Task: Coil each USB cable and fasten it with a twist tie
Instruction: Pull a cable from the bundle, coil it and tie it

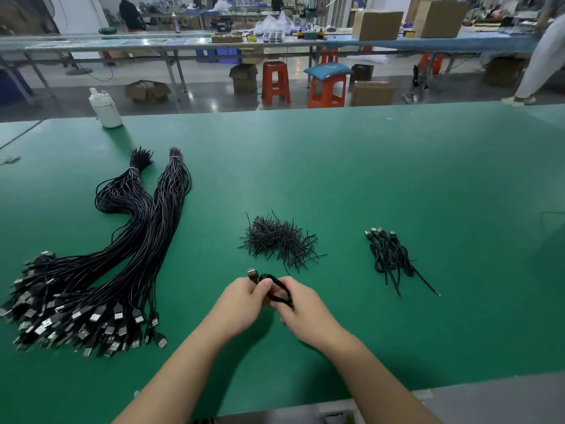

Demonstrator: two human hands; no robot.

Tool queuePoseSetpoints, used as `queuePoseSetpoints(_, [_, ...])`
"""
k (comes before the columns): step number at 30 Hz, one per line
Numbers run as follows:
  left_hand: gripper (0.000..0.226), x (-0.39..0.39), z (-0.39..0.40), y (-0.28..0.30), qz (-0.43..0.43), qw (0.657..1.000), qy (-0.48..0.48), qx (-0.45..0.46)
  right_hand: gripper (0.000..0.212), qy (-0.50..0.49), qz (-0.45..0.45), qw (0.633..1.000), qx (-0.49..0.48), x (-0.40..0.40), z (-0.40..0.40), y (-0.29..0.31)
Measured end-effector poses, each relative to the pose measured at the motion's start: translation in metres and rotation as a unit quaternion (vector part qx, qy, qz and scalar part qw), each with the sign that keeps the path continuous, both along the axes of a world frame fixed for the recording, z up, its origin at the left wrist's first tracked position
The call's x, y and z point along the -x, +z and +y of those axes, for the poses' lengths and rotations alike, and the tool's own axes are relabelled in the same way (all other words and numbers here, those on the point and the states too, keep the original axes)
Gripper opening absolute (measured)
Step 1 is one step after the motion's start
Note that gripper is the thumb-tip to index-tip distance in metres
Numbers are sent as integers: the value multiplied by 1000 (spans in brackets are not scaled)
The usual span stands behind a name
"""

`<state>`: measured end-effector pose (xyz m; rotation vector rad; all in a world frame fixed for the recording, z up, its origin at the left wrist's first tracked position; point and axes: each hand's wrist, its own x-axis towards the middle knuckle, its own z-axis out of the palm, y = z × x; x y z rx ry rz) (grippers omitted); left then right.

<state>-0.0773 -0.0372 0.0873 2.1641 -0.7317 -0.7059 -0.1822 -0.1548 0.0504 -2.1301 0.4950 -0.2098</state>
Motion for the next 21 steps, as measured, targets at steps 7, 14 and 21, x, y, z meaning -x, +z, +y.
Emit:
queuePoseSetpoints(7, [15, -7, 5, -4, -124, 990, -67, 6, 19, 53, 77, 991, 96, -1, 7, 2])
queuePoseSetpoints(14, [18, -19, -4, -1, -158, 985, -69, -2, 23, 68, 69, 993, 60, -1, 11, 3])
queuePoseSetpoints(21, [13, -26, -19, 0, -26, 997, -56, 48, 34, 23, 27, 995, 91, -2, 8, -11])
